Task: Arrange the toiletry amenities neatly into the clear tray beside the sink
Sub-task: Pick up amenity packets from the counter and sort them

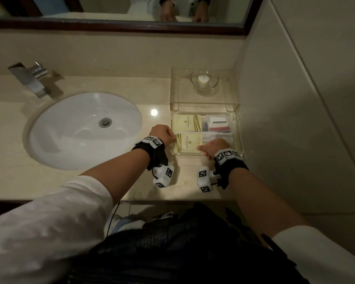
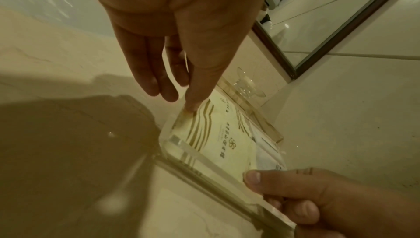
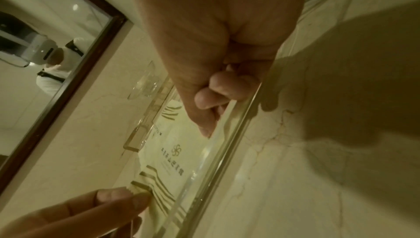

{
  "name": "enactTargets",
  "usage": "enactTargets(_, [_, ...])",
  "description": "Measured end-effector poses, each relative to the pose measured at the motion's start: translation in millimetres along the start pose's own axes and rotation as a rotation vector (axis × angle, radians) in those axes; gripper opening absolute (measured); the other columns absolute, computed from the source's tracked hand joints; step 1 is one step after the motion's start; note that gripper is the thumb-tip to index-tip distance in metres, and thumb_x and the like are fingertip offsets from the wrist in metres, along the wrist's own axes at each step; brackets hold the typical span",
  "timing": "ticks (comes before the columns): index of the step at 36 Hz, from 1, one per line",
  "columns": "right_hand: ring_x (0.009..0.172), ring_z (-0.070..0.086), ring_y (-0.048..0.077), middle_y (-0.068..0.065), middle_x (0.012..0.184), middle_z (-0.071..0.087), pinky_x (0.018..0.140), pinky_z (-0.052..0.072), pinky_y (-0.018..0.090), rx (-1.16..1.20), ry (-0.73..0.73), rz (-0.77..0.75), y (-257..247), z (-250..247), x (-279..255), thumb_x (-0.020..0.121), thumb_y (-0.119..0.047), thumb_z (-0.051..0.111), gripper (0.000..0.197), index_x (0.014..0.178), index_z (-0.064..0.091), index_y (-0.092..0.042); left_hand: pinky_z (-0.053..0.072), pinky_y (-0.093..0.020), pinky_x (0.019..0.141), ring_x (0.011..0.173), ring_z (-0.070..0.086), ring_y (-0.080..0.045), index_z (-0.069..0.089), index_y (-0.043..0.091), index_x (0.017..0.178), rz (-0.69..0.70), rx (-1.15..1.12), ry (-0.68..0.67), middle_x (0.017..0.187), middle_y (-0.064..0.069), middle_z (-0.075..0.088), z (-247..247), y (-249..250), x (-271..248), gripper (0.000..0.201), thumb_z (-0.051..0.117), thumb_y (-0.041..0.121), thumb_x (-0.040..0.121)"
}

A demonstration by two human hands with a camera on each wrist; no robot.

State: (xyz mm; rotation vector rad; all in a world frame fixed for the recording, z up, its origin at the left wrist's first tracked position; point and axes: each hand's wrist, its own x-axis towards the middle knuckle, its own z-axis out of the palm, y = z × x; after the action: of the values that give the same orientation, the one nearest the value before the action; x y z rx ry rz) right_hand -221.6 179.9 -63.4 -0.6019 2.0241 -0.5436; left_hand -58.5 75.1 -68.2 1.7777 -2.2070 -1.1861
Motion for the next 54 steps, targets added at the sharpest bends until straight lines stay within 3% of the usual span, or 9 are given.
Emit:
enactTargets(11, [0.045,0.049,0.013,0.004,0.057,0.056,0.046,0.043,0.021,0.007,-0.010,0.021,-4,2,-2,0.083,-0.017,0.073,0.030,0.061,0.053,-0.008,0.053,-0.031,0.078,0.081,0.061,-0.018,0.056,0.023,0.066,-0.006,-0.051,0.012,0.079,0.003,0.062,-1,-2,1,0.025,0.068,0.003,0.076])
enactTargets(20, [0.044,0.050,0.014,0.005,0.055,0.056,0.048,0.045,0.024,0.020,0.010,0.019,-2,5,1,0.080,-0.015,0.075,0.034,0.060,0.049,-0.009,0.048,-0.024,0.071,0.079,0.058,-0.014,0.072,0.018,0.097,-0.005,-0.034,0.007,0.085,0.001,0.063,0,-6,2,0.018,0.071,0.013,0.080])
enactTargets(26, [0.049,0.048,0.016,0.006,0.057,0.052,0.056,0.045,0.029,0.084,-0.034,0.020,2,-2,3,0.079,-0.008,0.076,0.036,0.069,0.041,-0.011,0.048,-0.024,0.071,0.079,0.059,-0.014,0.072,0.018,0.097,0.011,0.002,-0.004,0.087,0.001,0.064,-1,-7,3,0.018,0.071,0.016,0.080])
enactTargets(33, [0.043,0.049,0.014,0.004,0.053,0.052,0.047,0.045,0.024,0.134,-0.040,0.036,5,-3,9,0.079,-0.002,0.074,0.042,0.073,0.034,-0.017,0.042,-0.024,0.065,0.077,0.058,-0.016,0.072,0.018,0.091,0.014,0.056,-0.006,0.086,0.001,0.061,-1,-3,3,0.013,0.070,0.013,0.079])
enactTargets(39, [0.038,0.049,0.013,0.003,0.051,0.053,0.040,0.041,0.022,0.203,-0.075,0.043,8,-7,9,0.078,-0.006,0.075,0.043,0.073,0.035,-0.019,0.045,-0.023,0.067,0.080,0.059,-0.015,0.072,0.019,0.095,-0.002,0.039,-0.043,0.090,0.002,0.062,-3,-4,6,0.015,0.070,0.015,0.080])
enactTargets(43, [0.047,0.050,0.017,0.005,0.056,0.058,0.053,0.045,0.030,0.246,-0.045,0.030,10,-3,11,0.081,-0.021,0.073,0.027,0.066,0.053,-0.014,0.044,-0.023,0.070,0.081,0.058,-0.014,0.073,0.019,0.095,0.028,0.032,-0.048,0.091,0.002,0.063,-4,-6,7,0.013,0.070,0.020,0.082])
enactTargets(46, [0.049,0.047,0.018,0.007,0.056,0.057,0.056,0.042,0.032,0.284,0.034,0.009,9,0,13,0.085,-0.032,0.067,0.036,0.059,0.056,-0.009,0.043,-0.021,0.066,0.079,0.058,-0.012,0.072,0.021,0.089,0.068,0.014,-0.009,0.086,0.005,0.064,-8,-9,6,0.007,0.071,0.022,0.082])
enactTargets(49, [0.047,0.047,0.017,0.004,0.053,0.053,0.053,0.041,0.029,0.354,0.105,-0.023,7,1,17,0.086,-0.035,0.064,0.038,0.058,0.053,-0.012,0.039,-0.015,0.058,0.070,0.055,-0.006,0.072,0.020,0.086,0.080,-0.038,0.027,0.076,0.010,0.061,-14,-12,4,0.005,0.069,0.021,0.083])
enactTargets(54, [0.041,0.044,0.014,0.000,0.049,0.051,0.045,0.039,0.025,0.398,0.154,-0.098,-11,5,18,0.082,-0.048,0.066,0.044,0.055,0.051,-0.017,0.049,-0.020,0.067,0.069,0.059,-0.007,0.069,0.021,0.079,0.056,-0.174,0.088,0.068,0.014,0.061,-28,-26,5,0.006,0.064,0.021,0.083])
